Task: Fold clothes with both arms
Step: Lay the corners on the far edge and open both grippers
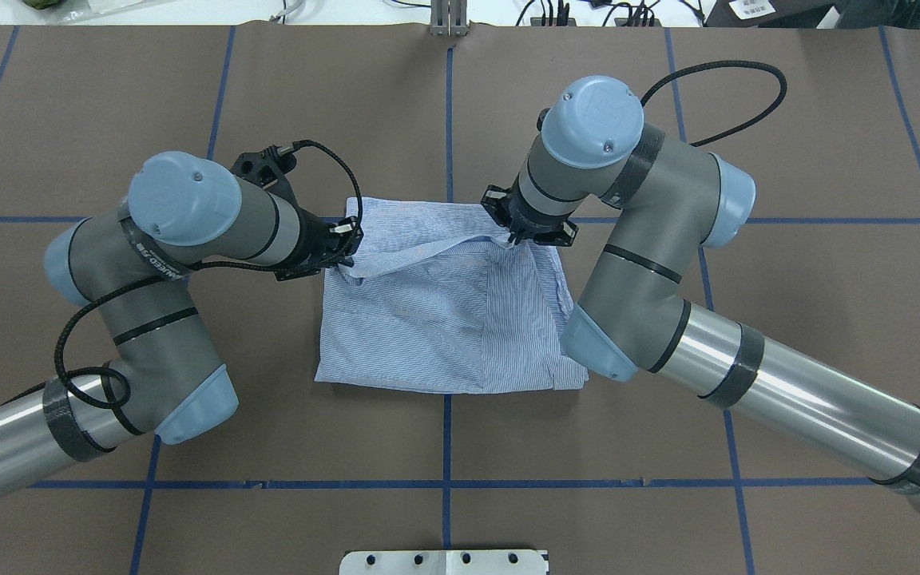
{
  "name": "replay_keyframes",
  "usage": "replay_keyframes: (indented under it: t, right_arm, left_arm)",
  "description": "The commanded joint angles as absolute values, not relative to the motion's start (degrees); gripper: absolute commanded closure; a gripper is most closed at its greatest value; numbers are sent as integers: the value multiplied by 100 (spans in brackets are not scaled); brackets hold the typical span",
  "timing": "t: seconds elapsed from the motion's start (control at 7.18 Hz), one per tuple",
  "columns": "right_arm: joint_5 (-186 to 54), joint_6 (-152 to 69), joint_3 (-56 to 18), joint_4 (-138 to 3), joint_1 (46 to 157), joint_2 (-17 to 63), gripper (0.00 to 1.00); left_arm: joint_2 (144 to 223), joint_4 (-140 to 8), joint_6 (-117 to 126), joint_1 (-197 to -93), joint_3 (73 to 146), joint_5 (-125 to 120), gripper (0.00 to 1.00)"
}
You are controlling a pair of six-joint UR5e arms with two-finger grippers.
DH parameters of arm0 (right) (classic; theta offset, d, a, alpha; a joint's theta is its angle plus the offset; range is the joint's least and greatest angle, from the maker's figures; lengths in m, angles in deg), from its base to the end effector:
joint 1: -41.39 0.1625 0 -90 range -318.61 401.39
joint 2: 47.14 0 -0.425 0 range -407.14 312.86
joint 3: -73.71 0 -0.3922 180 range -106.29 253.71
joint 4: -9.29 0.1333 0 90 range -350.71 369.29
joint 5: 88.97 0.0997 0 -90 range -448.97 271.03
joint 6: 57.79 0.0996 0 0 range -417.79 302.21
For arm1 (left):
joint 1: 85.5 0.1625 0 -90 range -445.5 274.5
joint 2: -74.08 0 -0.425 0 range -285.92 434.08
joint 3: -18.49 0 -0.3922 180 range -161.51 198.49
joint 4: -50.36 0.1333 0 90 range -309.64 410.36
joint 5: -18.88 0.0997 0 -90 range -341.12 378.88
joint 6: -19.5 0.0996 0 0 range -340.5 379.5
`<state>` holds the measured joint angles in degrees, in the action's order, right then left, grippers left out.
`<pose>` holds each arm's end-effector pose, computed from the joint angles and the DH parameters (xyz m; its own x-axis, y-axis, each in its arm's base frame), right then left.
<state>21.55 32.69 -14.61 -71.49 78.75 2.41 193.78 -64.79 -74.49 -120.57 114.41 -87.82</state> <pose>-0.5106 -0.5136 0.2287 0.5289 0.4137 0.7410 -0.3657 0.8990 -0.2408 0.4811 -0.4657 0.2628 0.3747 -0.3445 -0.8608 0.3721 0.9062 -0.2007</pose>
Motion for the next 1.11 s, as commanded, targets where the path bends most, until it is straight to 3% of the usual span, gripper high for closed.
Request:
replay_keyframes:
  t: [0.0, 0.14, 0.28, 0.42, 0.56, 0.97]
  right_arm:
    - [2151, 3195, -1190, -7052, 7901, 85, 100]
    - [2159, 3142, -1181, -7043, 7901, 67, 100]
    - [2168, 3159, -1181, -7043, 7919, 24, 100]
    - [2160, 3107, -1181, -7043, 7919, 6, 1]
    - [2186, 3072, -1181, -7043, 7988, -20, 0]
    - [2791, 2579, -1242, -7034, 8499, -29, 0]
  left_arm:
    - [19405, -6522, -7455, -12057, 11412, -8782, 100]
    - [19431, -6522, -7455, -12057, 11412, -8782, 100]
    - [19440, -6522, -7472, -12057, 11412, -8782, 83]
    - [19440, -6504, -7490, -12048, 11412, -8748, 15]
    - [19423, -6496, -7473, -12092, 11429, -8747, 1]
    - [19379, -6408, -7289, -12749, 11430, -8974, 1]
